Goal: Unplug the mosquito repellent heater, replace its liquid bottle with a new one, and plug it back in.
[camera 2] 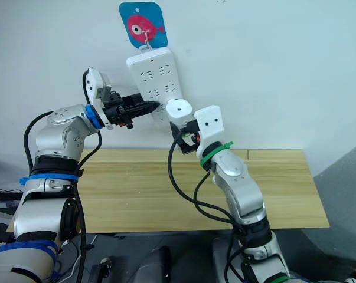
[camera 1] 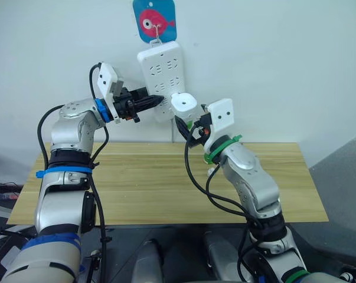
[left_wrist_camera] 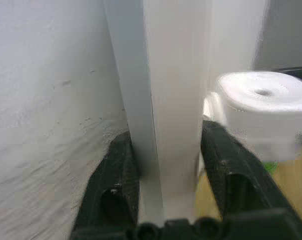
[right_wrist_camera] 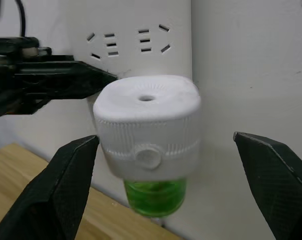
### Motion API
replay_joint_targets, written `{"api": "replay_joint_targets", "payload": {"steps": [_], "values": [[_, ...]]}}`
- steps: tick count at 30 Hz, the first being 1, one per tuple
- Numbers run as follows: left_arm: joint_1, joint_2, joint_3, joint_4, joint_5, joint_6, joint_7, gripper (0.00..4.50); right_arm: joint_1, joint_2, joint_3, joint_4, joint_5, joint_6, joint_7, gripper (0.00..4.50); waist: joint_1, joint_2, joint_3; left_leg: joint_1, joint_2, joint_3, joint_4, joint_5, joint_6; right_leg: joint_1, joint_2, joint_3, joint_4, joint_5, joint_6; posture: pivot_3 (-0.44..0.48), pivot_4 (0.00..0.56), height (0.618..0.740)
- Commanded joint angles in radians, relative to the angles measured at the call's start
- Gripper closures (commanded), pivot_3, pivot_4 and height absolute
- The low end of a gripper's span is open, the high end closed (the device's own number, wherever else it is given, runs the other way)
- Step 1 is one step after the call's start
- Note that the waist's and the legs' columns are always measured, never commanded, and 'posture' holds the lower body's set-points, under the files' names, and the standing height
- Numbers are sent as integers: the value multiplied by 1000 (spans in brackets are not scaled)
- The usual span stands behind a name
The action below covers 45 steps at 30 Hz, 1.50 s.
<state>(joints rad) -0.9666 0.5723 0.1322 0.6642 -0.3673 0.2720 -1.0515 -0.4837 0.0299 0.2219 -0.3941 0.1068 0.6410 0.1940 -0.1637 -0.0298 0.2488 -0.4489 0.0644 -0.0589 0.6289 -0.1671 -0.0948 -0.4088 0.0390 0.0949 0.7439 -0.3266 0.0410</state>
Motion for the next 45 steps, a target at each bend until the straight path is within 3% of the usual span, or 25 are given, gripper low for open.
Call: {"api": "replay_joint_targets", "payload": {"steps": [1, 3, 8, 12, 13, 19, 26, 45], "values": [[-12, 44, 51, -7, 15, -53, 54, 1286, 4, -6, 14, -86, 38, 31, 25, 0, 2, 0, 0, 0, 0, 0, -1, 0, 0, 0, 0, 0, 0, 0, 0, -137, 182, 704], [6, 65, 64, -19, 13, -61, 59, 770, 15, -20, 13, -105, 59, 42, 48, 0, 3, 0, 0, -1, 0, -1, 0, 0, 0, 0, 0, -1, 0, 1, -2, -131, 182, 704], [89, 138, 93, -95, 7, -55, 76, 770, 42, -92, 21, -144, 105, 40, 136, 0, -4, 0, 0, 0, 0, 0, -1, 0, 0, -1, 0, 0, 1, 1, -1, -114, 178, 704], [250, 218, 93, -268, 0, -26, 40, 770, 42, -141, 28, -143, 149, 24, 212, 0, 0, 0, 0, 0, 1, 0, -2, 0, 0, -2, 0, 0, 1, 1, -5, -102, 178, 704], [346, 245, 95, -376, -24, 5, 6, 770, 36, -145, 30, -131, 156, 13, 225, 0, 7, 0, 0, 0, 1, 0, -2, 0, 0, -2, 0, 0, 1, 1, -5, -94, 178, 704], [735, 312, 159, -892, -208, 237, -33, 743, -6, -149, 55, -41, 149, -47, 264, 2012, 39, -3, -1, -2, 0, 1, -2, 0, -1, 0, -7, -1, -4, 1, -5, -47, 174, 704], [787, 277, 164, -1044, -281, 337, 75, 743, -64, -115, 48, 82, 101, -130, 224, 4479, 80, -4, -2, -1, 0, 3, -1, 1, 0, 2, -5, -3, -6, -2, -1, -35, 173, 704], [725, 282, 119, -1019, -276, 334, 85, 743, -73, -122, 10, 137, 46, -140, 156, 4479, 81, -5, -2, -3, 0, 2, -2, 1, 0, 2, -5, -5, -9, 1, -5, -45, 164, 704]]}}
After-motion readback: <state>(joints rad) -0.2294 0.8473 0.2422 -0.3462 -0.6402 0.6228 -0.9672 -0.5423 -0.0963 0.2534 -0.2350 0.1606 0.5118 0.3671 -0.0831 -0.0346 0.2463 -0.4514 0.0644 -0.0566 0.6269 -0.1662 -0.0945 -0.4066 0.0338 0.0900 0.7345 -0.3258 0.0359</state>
